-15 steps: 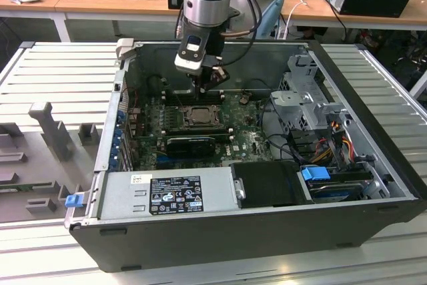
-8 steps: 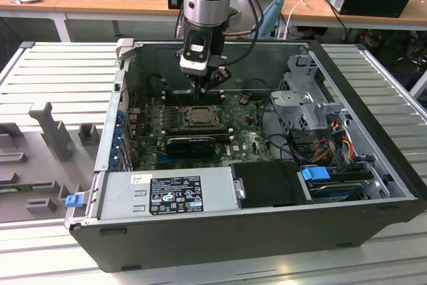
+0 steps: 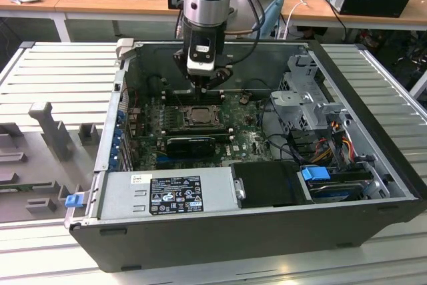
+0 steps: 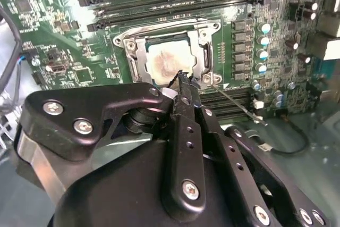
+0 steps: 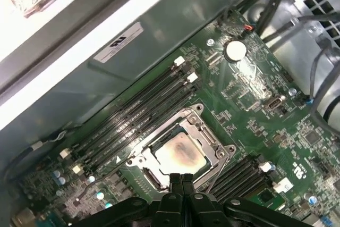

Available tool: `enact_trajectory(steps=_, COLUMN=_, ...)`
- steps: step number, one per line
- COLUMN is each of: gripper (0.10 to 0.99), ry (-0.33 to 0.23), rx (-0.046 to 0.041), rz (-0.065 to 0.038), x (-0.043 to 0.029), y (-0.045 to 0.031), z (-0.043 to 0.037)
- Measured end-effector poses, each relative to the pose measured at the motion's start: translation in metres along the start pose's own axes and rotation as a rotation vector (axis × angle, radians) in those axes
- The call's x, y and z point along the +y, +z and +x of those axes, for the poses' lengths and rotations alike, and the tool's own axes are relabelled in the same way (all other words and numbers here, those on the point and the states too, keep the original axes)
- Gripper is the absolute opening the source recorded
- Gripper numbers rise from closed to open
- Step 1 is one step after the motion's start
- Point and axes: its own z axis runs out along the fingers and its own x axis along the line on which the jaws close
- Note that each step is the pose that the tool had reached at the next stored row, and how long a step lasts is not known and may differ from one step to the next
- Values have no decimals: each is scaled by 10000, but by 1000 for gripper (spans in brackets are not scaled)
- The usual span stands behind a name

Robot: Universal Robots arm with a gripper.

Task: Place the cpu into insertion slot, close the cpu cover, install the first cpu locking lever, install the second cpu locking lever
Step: 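Install the first cpu locking lever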

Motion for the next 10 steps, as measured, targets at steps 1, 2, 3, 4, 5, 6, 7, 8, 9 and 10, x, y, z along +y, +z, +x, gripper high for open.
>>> enact_trajectory(steps=1, gripper=106, ry=-103, rx=0, rz=0, x=-1, y=0, z=1)
enact_trajectory(steps=2, gripper=106, ry=-180, rx=3, rz=-3, x=-1, y=0, z=1)
enact_trajectory(steps=3, gripper=106, ry=-262, rx=16, rz=-19, x=-3, y=0, z=1)
enact_trajectory(steps=4, gripper=106, ry=-312, rx=10, rz=-31, x=-2, y=1, z=1)
enact_trajectory(steps=5, gripper=106, ry=-418, rx=-92, rz=-105, x=-3, y=0, z=0)
enact_trajectory(steps=6, gripper=106, ry=-491, rx=-211, rz=-193, x=-3, y=2, z=1)
enact_trajectory(steps=7, gripper=106, ry=-537, rx=-284, rz=-245, x=-3, y=2, z=0)
enact_trajectory(steps=8, gripper=106, ry=-594, rx=-332, rz=-283, x=-3, y=4, z=1)
enact_trajectory(steps=9, gripper=106, ry=-706, rx=-371, rz=-327, x=-2, y=5, z=0)
enact_trajectory(steps=10, gripper=106, ry=-927, rx=-357, rz=-400, x=-2, y=6, z=0)
